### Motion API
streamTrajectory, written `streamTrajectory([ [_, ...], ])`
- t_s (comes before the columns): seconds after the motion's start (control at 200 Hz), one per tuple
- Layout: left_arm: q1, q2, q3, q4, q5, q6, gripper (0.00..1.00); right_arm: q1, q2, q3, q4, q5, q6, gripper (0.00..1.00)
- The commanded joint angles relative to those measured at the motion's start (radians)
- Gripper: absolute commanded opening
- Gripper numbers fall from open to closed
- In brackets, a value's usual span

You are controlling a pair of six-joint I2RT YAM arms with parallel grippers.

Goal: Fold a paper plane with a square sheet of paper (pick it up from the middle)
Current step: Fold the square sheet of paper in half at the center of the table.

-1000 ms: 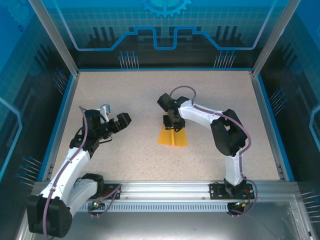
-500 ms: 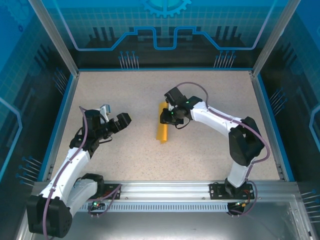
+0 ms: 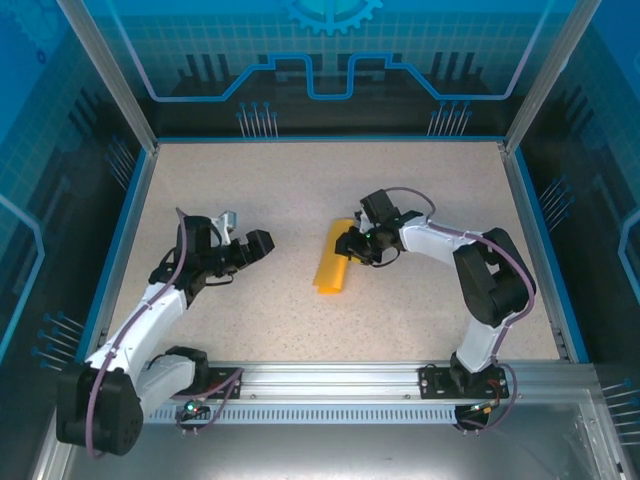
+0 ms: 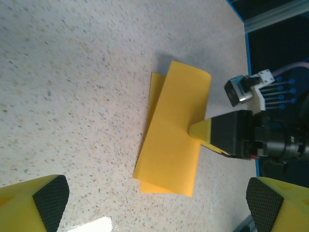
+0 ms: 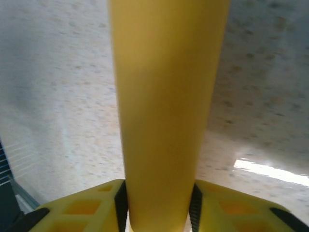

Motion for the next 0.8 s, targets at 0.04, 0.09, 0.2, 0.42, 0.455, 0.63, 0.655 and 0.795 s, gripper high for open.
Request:
streamTrajectory([
  [0.04,-0.057,0.040,0.056,0.032,0.031,0.002,0.99,-0.027,0.012,-0.004,-0.015,-0.058,-0.082,0.49],
  [0.09,-0.074,0.056,0.063,0.034,0.028,0.007,0.98,-0.027,0.005,0.008,-0.062,-0.030,-0.112,0.51],
  [0.2,-0.105,0.090,0.080,0.035,0.023,0.013,0.99,-0.033,-0.003,0.017,-0.103,-0.030,-0.154,0.55],
  [0.42,-0.148,0.133,0.104,0.029,0.010,0.019,0.98,-0.034,0.019,0.040,-0.196,0.067,-0.175,0.55],
  [0.455,-0.154,0.137,0.105,0.030,0.006,0.018,0.98,-0.034,0.019,0.037,-0.196,0.076,-0.164,0.55],
  [0.63,-0.169,0.150,0.113,0.029,-0.008,0.012,0.98,-0.033,0.019,0.025,-0.192,0.123,-0.128,0.55],
  [0.655,-0.171,0.152,0.115,0.029,-0.008,0.012,0.99,-0.032,0.022,0.029,-0.197,0.118,-0.134,0.55],
  [0.795,-0.179,0.170,0.123,0.028,-0.011,0.011,0.98,-0.019,0.043,0.051,-0.261,0.174,-0.138,0.56],
])
